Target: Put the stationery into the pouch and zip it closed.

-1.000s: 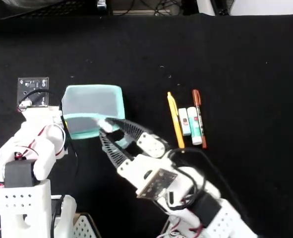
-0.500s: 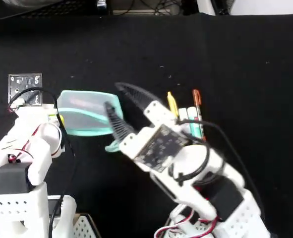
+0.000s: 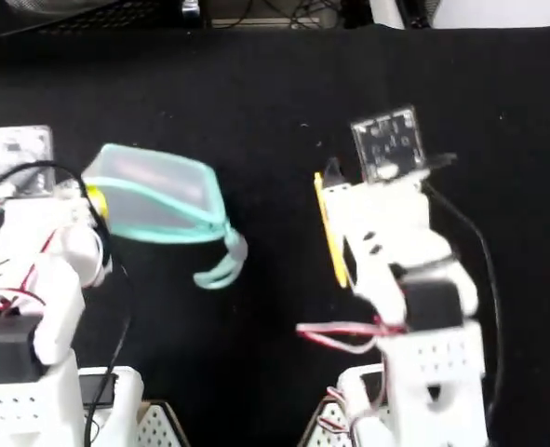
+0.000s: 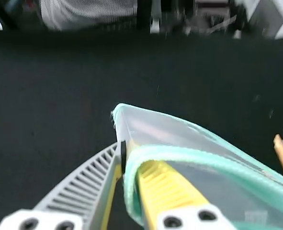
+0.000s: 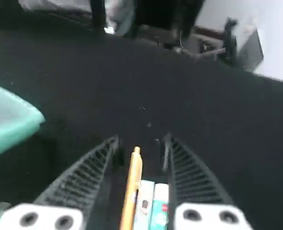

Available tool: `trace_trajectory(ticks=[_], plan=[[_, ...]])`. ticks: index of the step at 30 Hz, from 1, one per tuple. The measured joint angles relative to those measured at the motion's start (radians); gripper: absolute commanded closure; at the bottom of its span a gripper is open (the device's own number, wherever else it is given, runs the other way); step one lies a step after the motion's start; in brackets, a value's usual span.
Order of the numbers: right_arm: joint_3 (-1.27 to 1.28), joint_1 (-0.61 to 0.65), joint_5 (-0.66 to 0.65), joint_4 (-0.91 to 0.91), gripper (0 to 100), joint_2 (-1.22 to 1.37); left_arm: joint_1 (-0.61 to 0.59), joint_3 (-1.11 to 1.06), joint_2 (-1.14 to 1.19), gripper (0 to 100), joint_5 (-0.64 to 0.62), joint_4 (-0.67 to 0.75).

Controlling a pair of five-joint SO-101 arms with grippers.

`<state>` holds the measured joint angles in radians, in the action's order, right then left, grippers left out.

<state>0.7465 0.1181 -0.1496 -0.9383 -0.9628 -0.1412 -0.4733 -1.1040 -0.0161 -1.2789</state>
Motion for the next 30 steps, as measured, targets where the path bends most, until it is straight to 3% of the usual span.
trace_trajectory(ticks=[4,10,15,23,30], plan=[[0.0,-0.014,-0.002,0.0,86.4,0.169,0.0,0.146,0.173,97,-0.052,-0.078],[-0.038,-0.012,-0.002,0.0,86.4,0.371,-0.005,0.417,0.542,97,-0.058,-0.319],[-0.106,-0.012,-0.002,0.005,86.1,0.482,-0.005,0.621,0.707,97,-0.058,-0.456],[-0.18,-0.014,-0.051,0.094,86.0,0.752,-0.005,0.578,0.72,97,-0.008,-0.471],[-0.41,-0.014,-0.104,0.104,86.0,1.077,-0.006,0.548,0.723,97,0.006,-0.45]])
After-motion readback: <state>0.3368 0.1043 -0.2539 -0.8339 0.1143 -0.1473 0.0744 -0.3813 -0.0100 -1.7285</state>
